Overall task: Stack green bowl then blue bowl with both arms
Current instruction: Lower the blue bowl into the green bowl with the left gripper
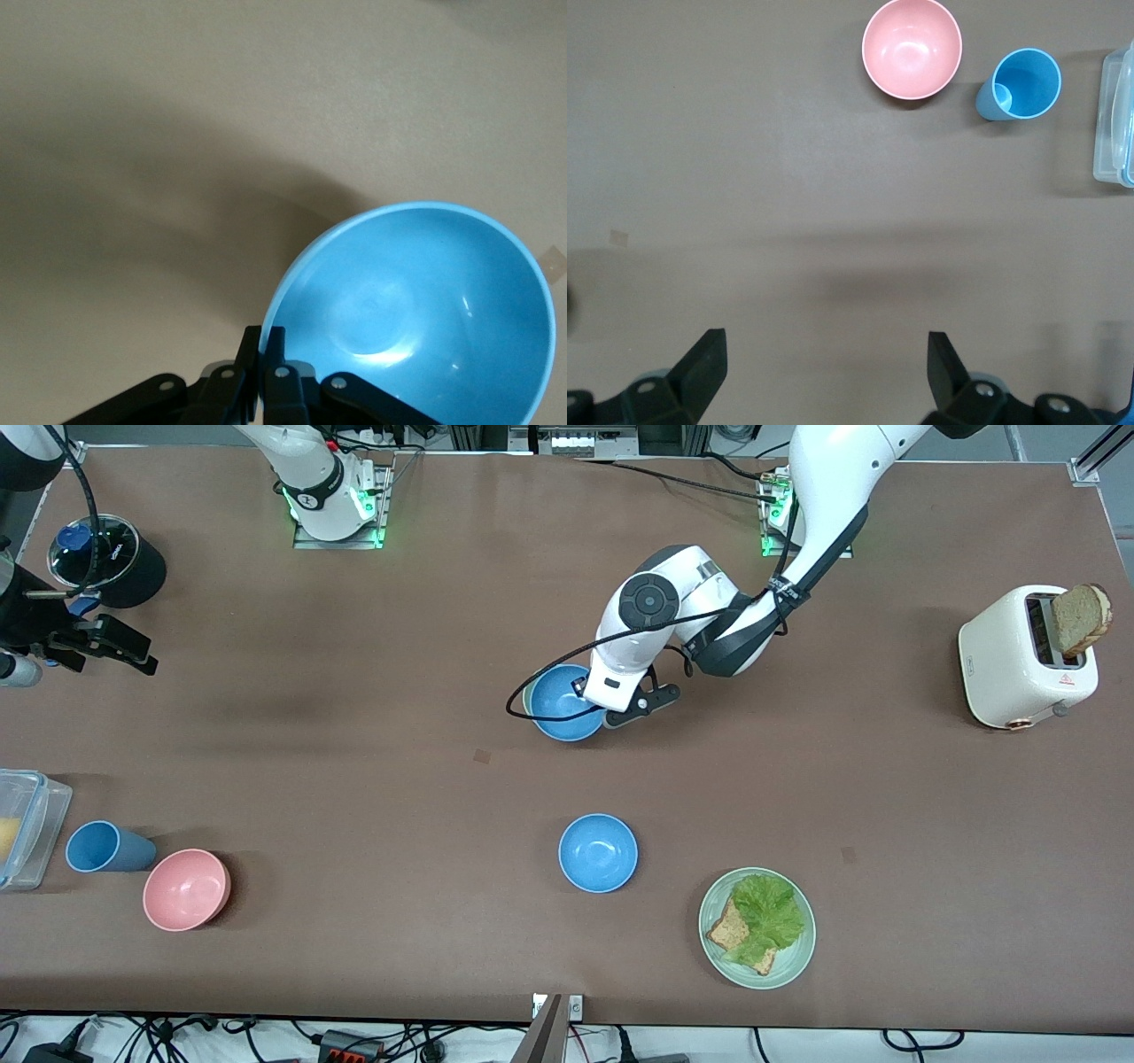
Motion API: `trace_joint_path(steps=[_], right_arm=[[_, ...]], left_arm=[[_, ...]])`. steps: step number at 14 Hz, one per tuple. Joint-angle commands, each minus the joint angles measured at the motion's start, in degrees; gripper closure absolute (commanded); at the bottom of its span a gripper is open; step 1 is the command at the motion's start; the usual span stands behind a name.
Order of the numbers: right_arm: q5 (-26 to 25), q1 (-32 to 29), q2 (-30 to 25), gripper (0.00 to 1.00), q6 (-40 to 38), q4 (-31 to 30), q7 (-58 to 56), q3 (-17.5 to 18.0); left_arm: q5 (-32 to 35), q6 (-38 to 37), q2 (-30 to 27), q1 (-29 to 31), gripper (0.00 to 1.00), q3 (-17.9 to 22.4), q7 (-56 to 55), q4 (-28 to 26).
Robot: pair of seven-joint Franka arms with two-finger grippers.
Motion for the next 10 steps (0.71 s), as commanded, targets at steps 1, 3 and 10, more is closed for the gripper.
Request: trace_joint_path(steps=[1, 3, 10], right_arm=[[0.36, -1.16, 0.13, 0.0, -0.62, 0.87, 0.09, 1.18], [0.28, -1.16, 0.04, 0.0, -0.7, 0.95, -0.61, 0.92], [0.19, -0.98, 0.12, 0.0, -2.02, 0.6, -0.18, 0.92]], left_arm=[[1.64, 1.03, 0.65, -2.27, 0.97, -0.18, -1.52, 1.3], [1.64, 2.6, 1.26, -2.89, 0.97, -0.18, -1.52, 1.21], [3.82, 2.79, 2.23, -3.77, 0.97, 0.52, -0.81, 1.03]])
